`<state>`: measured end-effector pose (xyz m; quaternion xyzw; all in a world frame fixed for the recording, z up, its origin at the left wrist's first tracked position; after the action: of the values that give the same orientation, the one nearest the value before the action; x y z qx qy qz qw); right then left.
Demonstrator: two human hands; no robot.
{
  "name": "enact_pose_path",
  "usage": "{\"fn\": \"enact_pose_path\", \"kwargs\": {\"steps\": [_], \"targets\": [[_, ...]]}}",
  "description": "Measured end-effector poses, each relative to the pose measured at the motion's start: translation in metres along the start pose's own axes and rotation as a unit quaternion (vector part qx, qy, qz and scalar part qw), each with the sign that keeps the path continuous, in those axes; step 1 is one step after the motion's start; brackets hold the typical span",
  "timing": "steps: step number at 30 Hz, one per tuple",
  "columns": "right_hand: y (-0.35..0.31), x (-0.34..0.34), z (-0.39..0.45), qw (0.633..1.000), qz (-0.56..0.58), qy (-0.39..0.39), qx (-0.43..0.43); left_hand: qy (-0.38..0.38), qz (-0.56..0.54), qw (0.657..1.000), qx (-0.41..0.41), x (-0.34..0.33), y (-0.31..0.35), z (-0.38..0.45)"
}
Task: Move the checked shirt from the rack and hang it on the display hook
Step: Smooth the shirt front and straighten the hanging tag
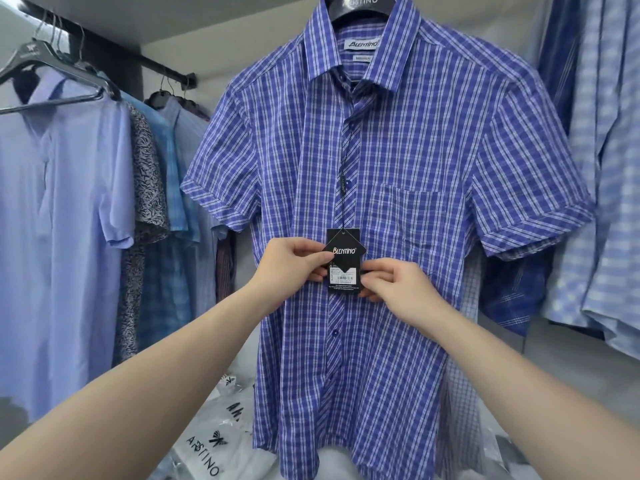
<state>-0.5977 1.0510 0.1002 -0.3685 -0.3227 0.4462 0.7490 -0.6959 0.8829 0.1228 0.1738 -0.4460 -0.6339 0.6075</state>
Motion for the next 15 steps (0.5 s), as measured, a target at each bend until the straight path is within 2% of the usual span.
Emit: {"fn": "enact_pose_path", "kwargs": {"steps": [15], "targets": [[-0.011, -0.005, -0.029, 0.996, 0.040, 0.079, 0.006, 0.016, -0.002, 1.000, 0.004, 0.022, 0.012, -0.031]]}}
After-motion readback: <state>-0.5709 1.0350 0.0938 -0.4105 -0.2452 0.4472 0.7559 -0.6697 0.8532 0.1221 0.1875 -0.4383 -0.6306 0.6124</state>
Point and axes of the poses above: each hand's wrist, its own z-axis towards the middle knuckle, its own x-axis out of the back of the hand, y = z × x, the point moved 7 cm from there along z, towards the middle knuckle, and after that the axes turned 15 degrees about z, right-handed, at the moved point
